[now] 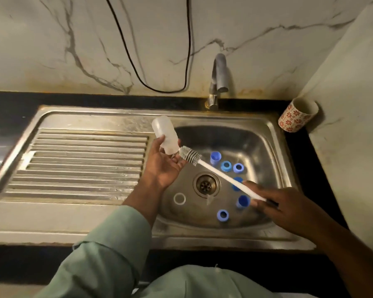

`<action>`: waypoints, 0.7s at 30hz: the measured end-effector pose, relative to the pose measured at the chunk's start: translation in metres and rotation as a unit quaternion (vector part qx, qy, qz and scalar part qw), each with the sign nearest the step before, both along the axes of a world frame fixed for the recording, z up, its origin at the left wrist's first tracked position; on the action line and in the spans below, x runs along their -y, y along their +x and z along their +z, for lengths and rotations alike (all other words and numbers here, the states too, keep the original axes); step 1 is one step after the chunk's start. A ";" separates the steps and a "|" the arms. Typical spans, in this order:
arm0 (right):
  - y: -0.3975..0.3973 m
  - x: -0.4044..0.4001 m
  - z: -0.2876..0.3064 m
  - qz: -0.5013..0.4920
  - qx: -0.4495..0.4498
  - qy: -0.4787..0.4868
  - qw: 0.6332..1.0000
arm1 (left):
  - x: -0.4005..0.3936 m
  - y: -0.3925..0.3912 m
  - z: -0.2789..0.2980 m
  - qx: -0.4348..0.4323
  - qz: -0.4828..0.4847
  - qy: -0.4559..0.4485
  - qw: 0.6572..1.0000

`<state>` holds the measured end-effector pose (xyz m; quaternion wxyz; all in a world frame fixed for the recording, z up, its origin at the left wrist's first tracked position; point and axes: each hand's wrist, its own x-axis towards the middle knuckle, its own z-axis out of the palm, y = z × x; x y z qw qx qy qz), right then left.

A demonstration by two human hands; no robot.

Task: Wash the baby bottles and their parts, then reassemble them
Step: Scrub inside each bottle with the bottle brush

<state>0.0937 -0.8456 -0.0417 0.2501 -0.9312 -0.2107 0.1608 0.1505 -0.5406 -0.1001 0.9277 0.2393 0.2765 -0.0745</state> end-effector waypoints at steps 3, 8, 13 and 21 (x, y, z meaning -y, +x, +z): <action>0.002 -0.019 0.010 0.030 0.034 -0.052 0.998 | -0.010 0.000 0.008 0.006 0.001 0.025 1.000; 0.008 -0.035 0.016 0.023 0.074 -0.094 0.993 | -0.018 -0.003 0.019 0.009 0.023 0.027 0.999; 0.010 -0.050 0.018 -0.009 0.152 -0.079 0.985 | -0.020 -0.013 0.032 0.068 -0.061 0.109 0.990; 0.019 -0.072 0.017 -0.051 0.390 -0.175 0.903 | -0.018 -0.021 0.046 0.058 -0.139 0.097 0.984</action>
